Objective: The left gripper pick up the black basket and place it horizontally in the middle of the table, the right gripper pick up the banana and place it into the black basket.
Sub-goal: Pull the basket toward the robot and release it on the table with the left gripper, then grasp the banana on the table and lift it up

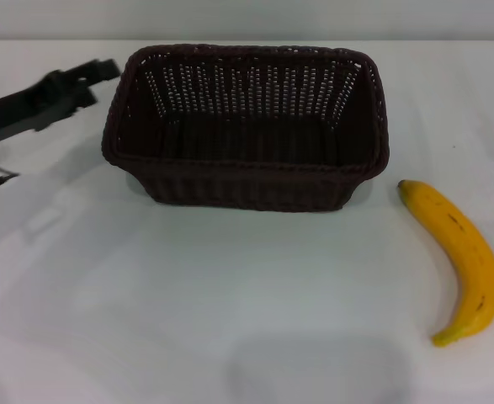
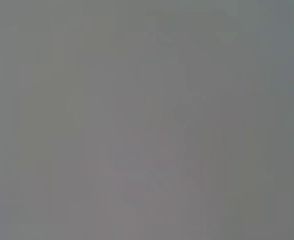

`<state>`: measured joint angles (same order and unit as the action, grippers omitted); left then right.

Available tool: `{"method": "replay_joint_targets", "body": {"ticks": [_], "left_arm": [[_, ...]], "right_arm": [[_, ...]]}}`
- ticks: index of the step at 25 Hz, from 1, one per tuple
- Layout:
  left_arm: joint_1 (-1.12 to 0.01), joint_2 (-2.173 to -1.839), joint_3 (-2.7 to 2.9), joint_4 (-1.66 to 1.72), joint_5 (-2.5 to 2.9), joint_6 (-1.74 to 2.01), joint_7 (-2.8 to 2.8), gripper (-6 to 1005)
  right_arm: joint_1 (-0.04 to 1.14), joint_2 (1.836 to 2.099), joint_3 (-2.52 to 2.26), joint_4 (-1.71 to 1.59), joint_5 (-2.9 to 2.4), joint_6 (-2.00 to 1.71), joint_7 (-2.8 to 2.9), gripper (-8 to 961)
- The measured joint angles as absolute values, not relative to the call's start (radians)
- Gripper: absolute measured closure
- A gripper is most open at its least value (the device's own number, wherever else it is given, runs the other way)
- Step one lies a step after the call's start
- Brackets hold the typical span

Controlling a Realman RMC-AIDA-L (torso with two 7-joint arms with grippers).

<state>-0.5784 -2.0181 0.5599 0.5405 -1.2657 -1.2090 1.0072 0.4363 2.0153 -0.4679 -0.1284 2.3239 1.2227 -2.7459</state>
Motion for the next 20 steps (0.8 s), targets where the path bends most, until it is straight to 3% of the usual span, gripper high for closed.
{"method": "replay_joint_targets", "body": {"ticks": [3,6,15,20], "left_arm": [[-0.494,-2.017,0.559,0.579,-1.36,-1.252,1.052,353],[-0.408,-2.022,0.557,0.597,-1.518,-1.281,1.146,155],[-0.276,-2.066,0.555,0.475,-1.963,-1.16,1.512,126],[-0.286,-2.073,0.555,0.364,-2.122,-1.074,1.754,129]], "right_arm": [[0.431,2.016,-0.465,-0.126,2.325,1.23,-2.744,98],[0.429,2.017,-0.448,-0.119,2.325,1.236,-2.734,98],[0.385,2.007,-0.479,-0.087,2.313,1.285,-2.466,98],[0.268,1.967,-0.667,-0.28,2.221,1.273,-2.06,98]]}}
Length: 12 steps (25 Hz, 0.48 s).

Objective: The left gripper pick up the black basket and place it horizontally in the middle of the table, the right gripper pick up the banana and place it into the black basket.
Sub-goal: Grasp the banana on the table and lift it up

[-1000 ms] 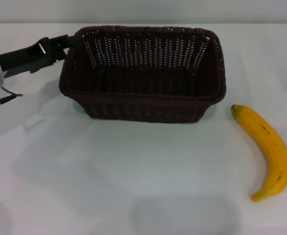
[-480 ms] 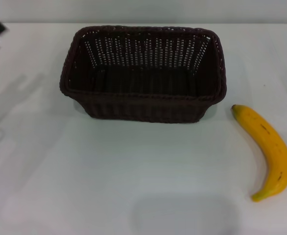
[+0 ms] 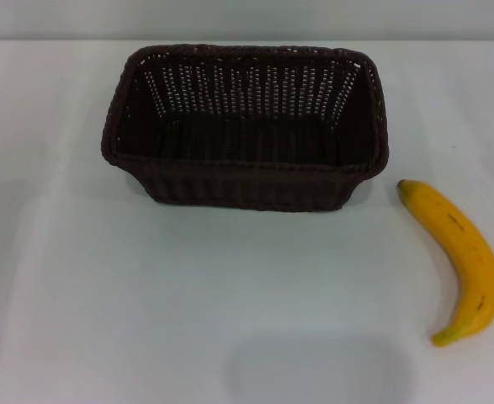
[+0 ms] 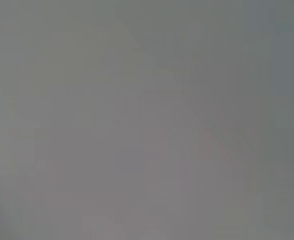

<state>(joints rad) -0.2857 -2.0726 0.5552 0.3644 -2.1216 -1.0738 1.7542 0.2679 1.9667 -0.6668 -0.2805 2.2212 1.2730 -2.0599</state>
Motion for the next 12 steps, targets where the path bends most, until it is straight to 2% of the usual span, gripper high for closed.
{"method": "replay_joint_targets", "body": {"ticks": [3,4,5,7,12], "left_arm": [[-0.294,-2.072,0.555,0.335,-2.205,-1.064,1.893,131],[-0.301,-2.071,0.555,0.335,-2.212,-1.056,1.913,132],[-0.301,-2.071,0.555,0.335,-2.212,-1.056,1.913,132],[-0.313,-2.071,0.556,0.334,-2.213,-1.038,1.932,133],[-0.344,-2.072,0.557,0.316,-2.213,-1.013,1.992,136]], "right_arm": [[0.201,1.937,-0.756,-0.483,2.068,1.285,-1.845,98],[0.168,1.931,-0.781,-0.621,1.951,1.31,-1.762,98],[0.168,1.931,-0.781,-0.621,1.951,1.31,-1.762,98],[0.144,1.943,-0.788,-0.761,1.837,1.335,-1.695,98],[0.135,2.001,-0.811,-1.107,1.499,1.356,-1.432,98]]}}
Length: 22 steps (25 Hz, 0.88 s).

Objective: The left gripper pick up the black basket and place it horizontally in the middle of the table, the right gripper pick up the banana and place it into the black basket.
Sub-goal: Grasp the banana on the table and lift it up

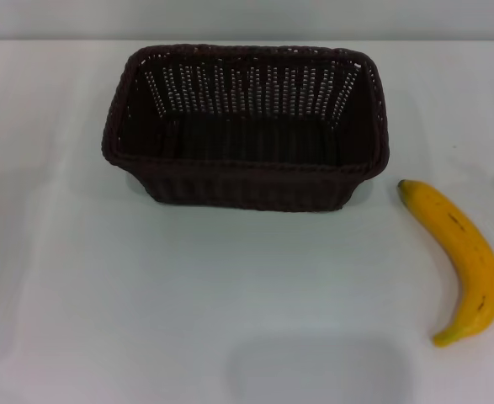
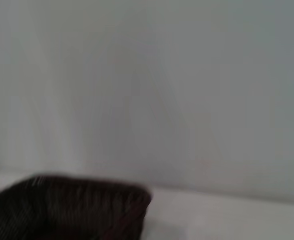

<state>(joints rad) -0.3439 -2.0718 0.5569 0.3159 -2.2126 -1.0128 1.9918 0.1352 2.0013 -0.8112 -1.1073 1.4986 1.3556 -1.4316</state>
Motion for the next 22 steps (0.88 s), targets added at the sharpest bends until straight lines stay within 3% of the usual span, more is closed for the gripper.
{"method": "replay_joint_targets", "body": {"ticks": [13,22], "left_arm": [[-0.367,-2.074,0.557,0.304,-2.228,-1.012,2.064,136],[-0.386,-2.074,0.557,0.271,-2.262,-1.012,2.128,136]], "right_arm": [[0.215,2.005,-1.163,-1.67,0.948,1.382,-0.781,99],[0.334,2.008,-1.408,-1.678,0.62,1.421,-0.503,120]]}}
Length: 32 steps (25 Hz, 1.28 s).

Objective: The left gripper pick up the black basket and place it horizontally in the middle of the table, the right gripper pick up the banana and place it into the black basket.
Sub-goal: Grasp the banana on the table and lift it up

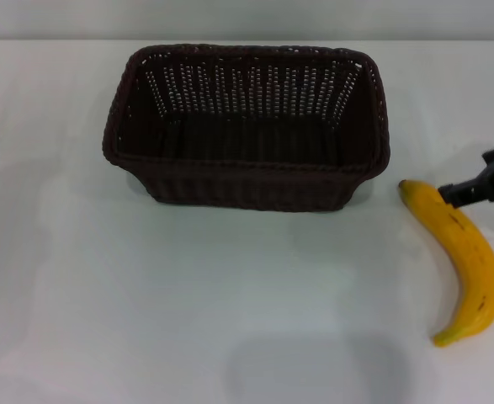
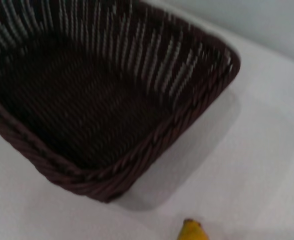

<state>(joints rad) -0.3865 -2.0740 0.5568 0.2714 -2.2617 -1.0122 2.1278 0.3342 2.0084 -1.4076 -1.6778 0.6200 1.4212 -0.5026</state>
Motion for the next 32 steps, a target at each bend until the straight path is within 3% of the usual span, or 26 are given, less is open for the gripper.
{"method": "replay_joint_targets", "body": {"ticks": [30,32], "left_arm": [[-0.403,-2.074,0.557,0.263,-2.267,-1.011,2.141,136],[-0.404,-2.074,0.558,0.261,-2.267,-1.011,2.141,136]], "right_arm": [[0.387,2.011,-1.507,-1.475,0.589,1.353,-0.465,188],[0.391,2.011,-1.509,-1.46,0.589,1.353,-0.466,227]]}}
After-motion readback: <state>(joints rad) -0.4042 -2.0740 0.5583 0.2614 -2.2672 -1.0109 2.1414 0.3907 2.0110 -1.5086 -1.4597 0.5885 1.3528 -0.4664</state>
